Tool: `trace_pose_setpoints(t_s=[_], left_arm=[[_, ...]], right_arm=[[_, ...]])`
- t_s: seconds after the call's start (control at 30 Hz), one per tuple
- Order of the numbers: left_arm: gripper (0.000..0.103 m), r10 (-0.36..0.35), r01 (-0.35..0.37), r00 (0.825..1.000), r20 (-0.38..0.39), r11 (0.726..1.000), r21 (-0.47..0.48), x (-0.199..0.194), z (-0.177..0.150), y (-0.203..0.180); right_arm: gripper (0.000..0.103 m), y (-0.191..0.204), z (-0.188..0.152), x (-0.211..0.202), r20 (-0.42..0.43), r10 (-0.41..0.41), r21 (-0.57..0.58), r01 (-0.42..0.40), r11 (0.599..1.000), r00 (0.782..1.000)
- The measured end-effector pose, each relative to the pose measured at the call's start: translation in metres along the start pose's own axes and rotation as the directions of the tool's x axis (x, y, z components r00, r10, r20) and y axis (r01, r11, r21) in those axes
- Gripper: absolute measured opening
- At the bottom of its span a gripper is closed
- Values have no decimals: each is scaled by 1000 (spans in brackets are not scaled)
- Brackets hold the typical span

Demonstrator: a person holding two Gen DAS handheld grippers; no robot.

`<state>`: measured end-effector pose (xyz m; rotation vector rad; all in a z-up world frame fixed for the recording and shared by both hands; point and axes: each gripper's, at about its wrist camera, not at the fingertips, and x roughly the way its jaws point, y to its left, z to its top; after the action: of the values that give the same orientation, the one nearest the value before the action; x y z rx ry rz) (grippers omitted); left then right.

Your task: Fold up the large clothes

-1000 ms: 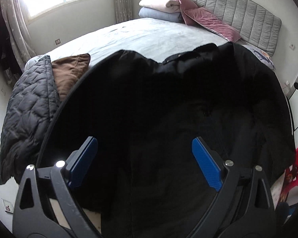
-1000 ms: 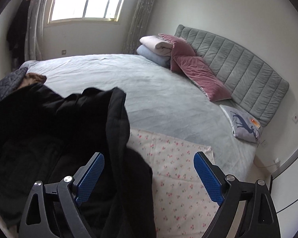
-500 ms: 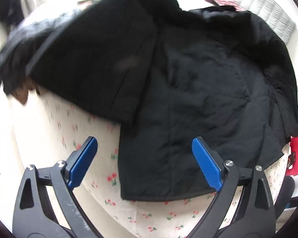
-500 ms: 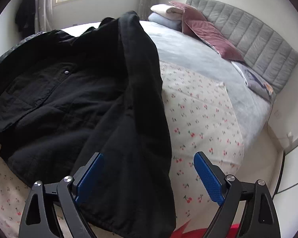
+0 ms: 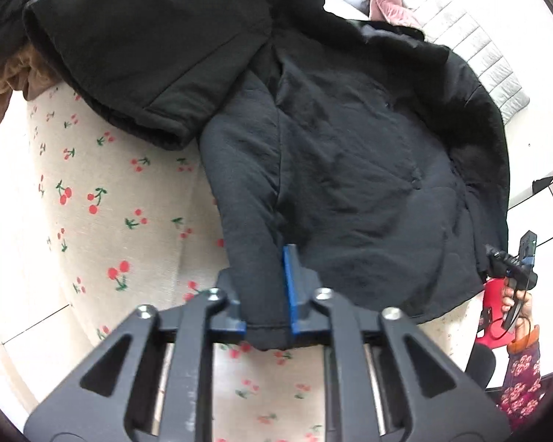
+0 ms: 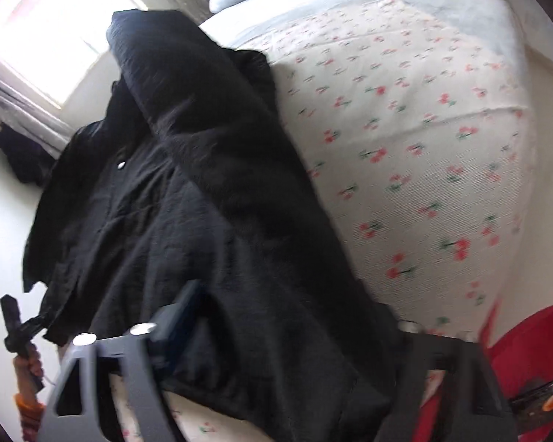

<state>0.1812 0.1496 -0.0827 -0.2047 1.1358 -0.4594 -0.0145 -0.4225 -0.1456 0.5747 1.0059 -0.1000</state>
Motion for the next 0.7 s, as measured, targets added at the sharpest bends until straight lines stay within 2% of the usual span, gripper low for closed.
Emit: trace_pose_setpoints(t_s=[0.03, 0.07, 0.17, 0.23, 0.3, 0.33, 0.37, 0.4, 0.43, 0.47, 0.5, 0.53, 0.57, 0.6, 0.7], left_arm=[[14, -4, 4, 1000, 12, 1000, -1, -4, -1, -4], [14, -5, 5, 1000, 21, 1000, 2, -10, 0, -6], [14, -3, 2, 999, 36, 1000, 21, -20, -1, -13], [14, 11, -12, 999, 31, 999, 40, -21, -2, -18], [14, 26, -28, 999, 27, 998, 56, -19, -3, -21], [14, 34, -36, 999, 25, 997, 62, -18, -3, -23], [14, 39, -40, 999, 23, 997, 65, -16, -4, -24], [14, 42, -44, 999, 22, 997, 65, -15, -5, -23], [14, 44, -46, 999, 22, 997, 65, -15, -5, -23], [14, 45, -46, 999, 22, 997, 65, -14, -5, -23], [14, 44, -45, 999, 24, 997, 63, -14, -5, -22], [14, 40, -41, 999, 24, 997, 60, -14, -5, -21], [14, 35, -36, 999, 23, 998, 58, -16, -5, -17], [15, 32, -33, 999, 21, 998, 54, -16, -5, -15], [15, 31, -31, 999, 9, 999, 42, -11, -6, -11]], right_arm=[[23, 8, 1, -1, -13, -15, -37, 14, 999, 1000], [23, 15, 2, -5, -7, -47, -69, 46, 997, 999], [12, 31, 18, -32, 36, -138, -168, 143, 975, 990], [11, 30, 37, -53, 90, -276, -180, 288, 940, 957], [10, 19, 63, -81, 145, -408, -129, 426, 896, 901], [10, 12, 76, -96, 187, -489, -97, 511, 854, 852], [11, 7, 87, -110, 241, -568, -69, 598, 799, 787], [14, 2, 98, -123, 293, -609, -36, 645, 763, 737], [24, -3, 105, -136, 327, -623, 6, 658, 753, 711], [33, -8, 111, -148, 347, -629, 62, 652, 756, 696], [54, -11, 113, -158, 358, -622, 103, 632, 768, 697], [65, -12, 113, -164, 368, -602, 126, 603, 788, 709], [79, -11, 111, -170, 382, -552, 125, 550, 826, 741], [82, -8, 107, -170, 383, -487, 98, 489, 867, 785], [82, 4, 88, -151, 304, -355, -13, 376, 926, 884]])
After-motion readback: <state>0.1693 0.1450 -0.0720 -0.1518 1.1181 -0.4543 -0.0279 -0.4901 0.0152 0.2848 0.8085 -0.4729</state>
